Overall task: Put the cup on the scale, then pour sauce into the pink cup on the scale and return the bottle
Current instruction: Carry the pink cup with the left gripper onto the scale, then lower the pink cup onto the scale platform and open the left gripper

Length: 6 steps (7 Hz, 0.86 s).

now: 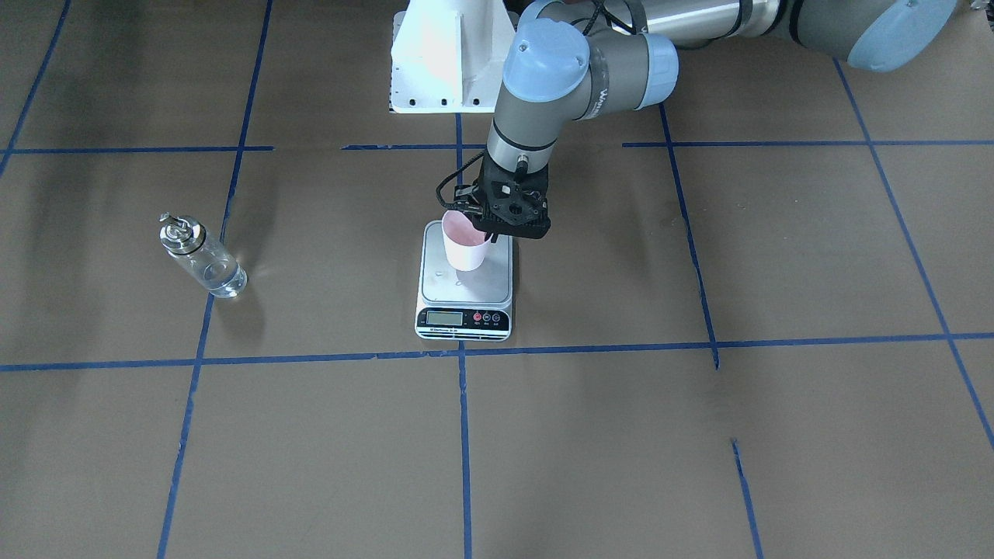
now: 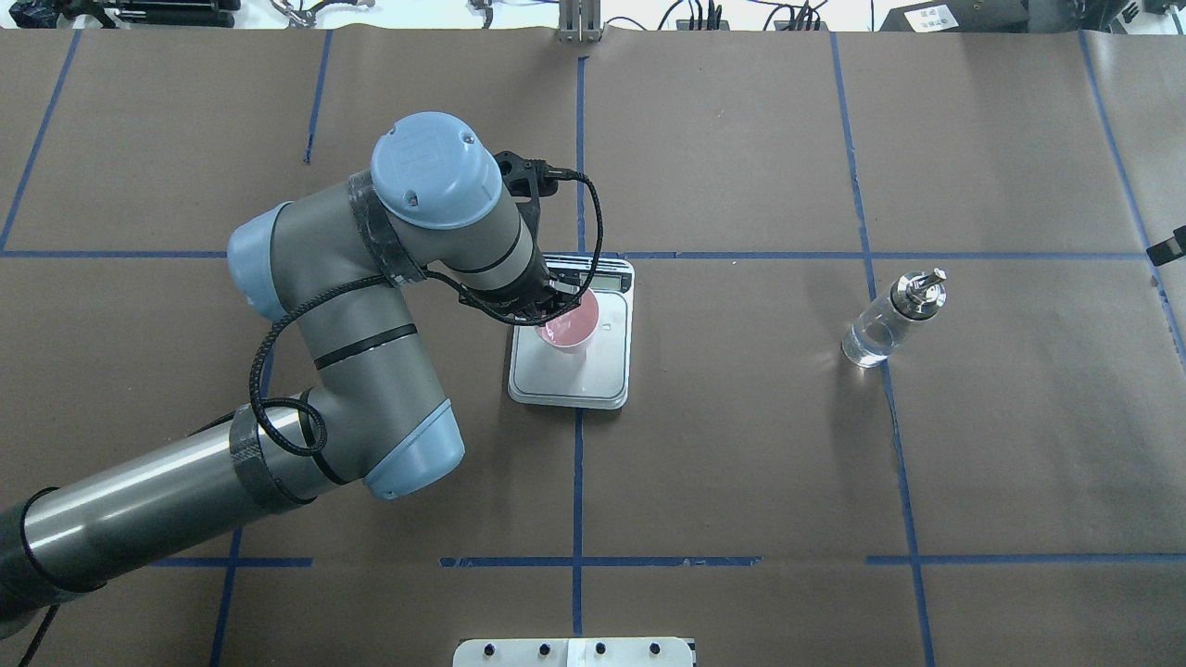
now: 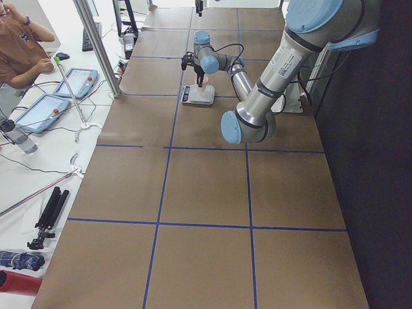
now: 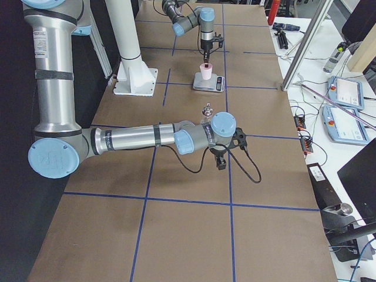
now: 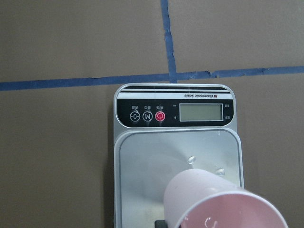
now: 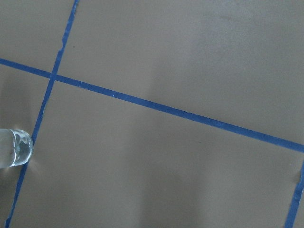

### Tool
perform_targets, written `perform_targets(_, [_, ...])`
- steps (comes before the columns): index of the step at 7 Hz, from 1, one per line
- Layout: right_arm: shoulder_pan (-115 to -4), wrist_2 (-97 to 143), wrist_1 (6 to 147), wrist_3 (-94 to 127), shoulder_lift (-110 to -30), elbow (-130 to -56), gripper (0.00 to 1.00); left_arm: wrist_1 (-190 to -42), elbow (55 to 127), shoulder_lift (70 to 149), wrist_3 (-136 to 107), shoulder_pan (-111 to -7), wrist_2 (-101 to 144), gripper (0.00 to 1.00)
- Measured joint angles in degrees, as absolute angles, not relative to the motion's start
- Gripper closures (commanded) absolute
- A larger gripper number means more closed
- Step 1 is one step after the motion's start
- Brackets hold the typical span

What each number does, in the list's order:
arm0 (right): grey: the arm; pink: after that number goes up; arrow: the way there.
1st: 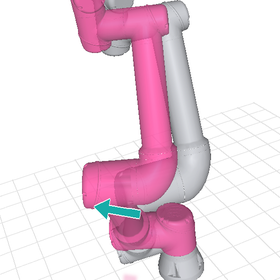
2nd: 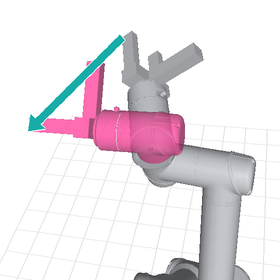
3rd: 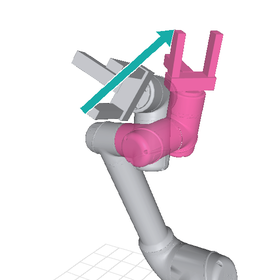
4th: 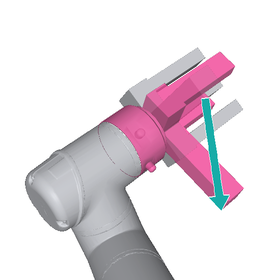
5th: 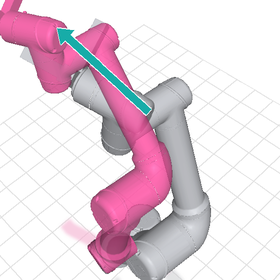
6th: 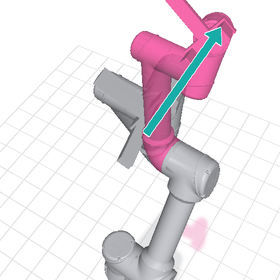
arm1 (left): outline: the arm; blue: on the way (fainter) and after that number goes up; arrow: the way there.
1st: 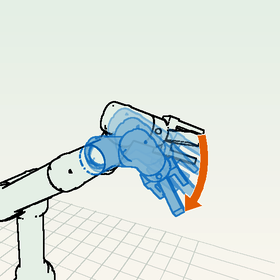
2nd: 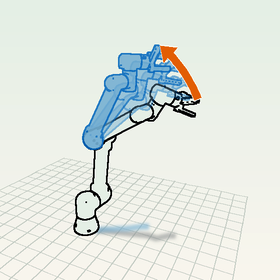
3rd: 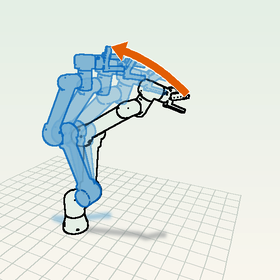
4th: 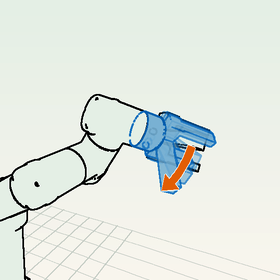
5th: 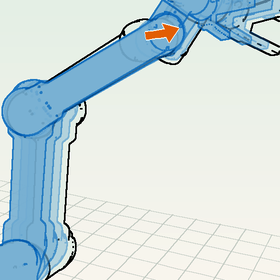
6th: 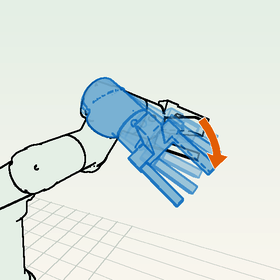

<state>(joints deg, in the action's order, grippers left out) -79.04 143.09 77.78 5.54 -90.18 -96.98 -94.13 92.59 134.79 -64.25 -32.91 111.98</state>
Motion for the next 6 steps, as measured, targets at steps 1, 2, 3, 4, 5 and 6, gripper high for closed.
perform_targets(1, [-79.04, 143.09, 77.78, 5.54, -90.18, -96.95, 0.0, -94.13, 92.3, 134.86, -64.25, -32.51, 111.62, 1.0])
perform_targets(2, [-79.03, 143.09, 77.78, 5.54, -90.18, -96.92, 0.0, -94.13, 92.15, 134.87, -64.25, -32.34, 111.46, 1.0])
perform_targets(3, [-79.02, 143.09, 77.78, 5.54, -90.18, -96.9, 0.0, -94.13, 92.07, 134.87, -64.23, -32.3, 111.39, 1.0])
perform_targets(4, [-79.01, 143.09, 77.78, 5.54, -90.18, -96.9, 0.0, -94.15, 92.07, 134.89, -64.19, -32.27, 111.0, 1.0])
perform_targets(5, [-79.02, 143.09, 77.78, 5.54, -90.18, -96.89, 0.0, -94.19, 92.07, 134.9, -64.17, -32.26, 110.24, 1.0])
perform_targets(6, [-79.01, 143.09, 77.78, 5.54, -90.18, -96.86, 0.0, -94.21, 92.05, 134.89, -64.14, -32.26, 109.71, 1.0])
